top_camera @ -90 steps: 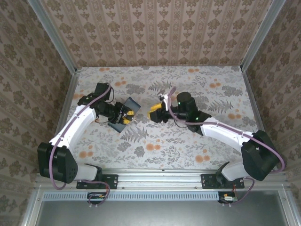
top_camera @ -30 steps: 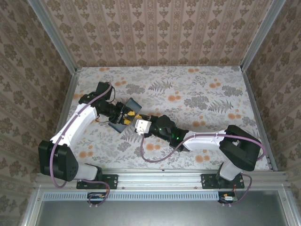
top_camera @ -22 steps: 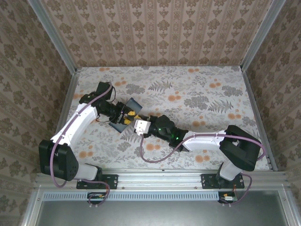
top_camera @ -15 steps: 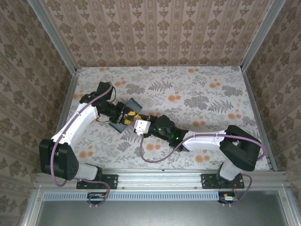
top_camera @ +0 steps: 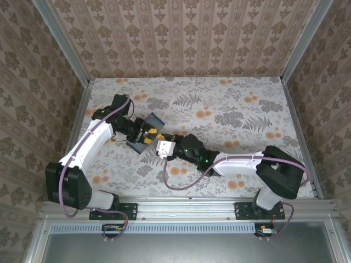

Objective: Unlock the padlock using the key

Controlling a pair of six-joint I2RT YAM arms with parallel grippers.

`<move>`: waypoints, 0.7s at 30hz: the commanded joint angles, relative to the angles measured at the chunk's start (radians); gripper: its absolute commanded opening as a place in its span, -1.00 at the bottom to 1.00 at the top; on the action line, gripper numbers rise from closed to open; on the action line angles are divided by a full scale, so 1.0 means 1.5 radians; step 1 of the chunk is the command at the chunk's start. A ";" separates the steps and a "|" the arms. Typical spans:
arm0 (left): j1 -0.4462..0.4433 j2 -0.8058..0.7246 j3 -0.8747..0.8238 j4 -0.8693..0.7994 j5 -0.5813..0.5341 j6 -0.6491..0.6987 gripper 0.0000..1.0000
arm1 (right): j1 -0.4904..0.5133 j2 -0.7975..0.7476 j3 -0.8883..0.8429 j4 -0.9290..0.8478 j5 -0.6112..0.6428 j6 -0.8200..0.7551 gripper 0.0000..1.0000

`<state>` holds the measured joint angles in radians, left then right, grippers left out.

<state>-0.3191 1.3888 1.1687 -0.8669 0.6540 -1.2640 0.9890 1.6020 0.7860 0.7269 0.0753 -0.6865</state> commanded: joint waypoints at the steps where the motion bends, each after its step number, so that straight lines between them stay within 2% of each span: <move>1: -0.001 -0.005 0.027 0.003 0.018 0.004 -1.00 | -0.005 0.013 0.007 -0.011 -0.004 -0.015 -0.53; 11: -0.001 -0.008 0.027 0.007 0.024 0.002 -1.00 | -0.007 0.039 0.011 -0.018 -0.003 -0.046 -0.49; 15: -0.004 -0.006 0.025 0.013 0.026 0.000 -1.00 | -0.007 0.046 0.017 -0.018 0.001 -0.060 -0.59; 21: -0.006 -0.007 0.028 0.019 0.032 -0.003 -1.00 | -0.009 0.061 0.019 -0.011 0.005 -0.076 -0.62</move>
<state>-0.3195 1.3933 1.1683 -0.8635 0.6262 -1.2640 0.9844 1.6562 0.8059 0.7620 0.0753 -0.7765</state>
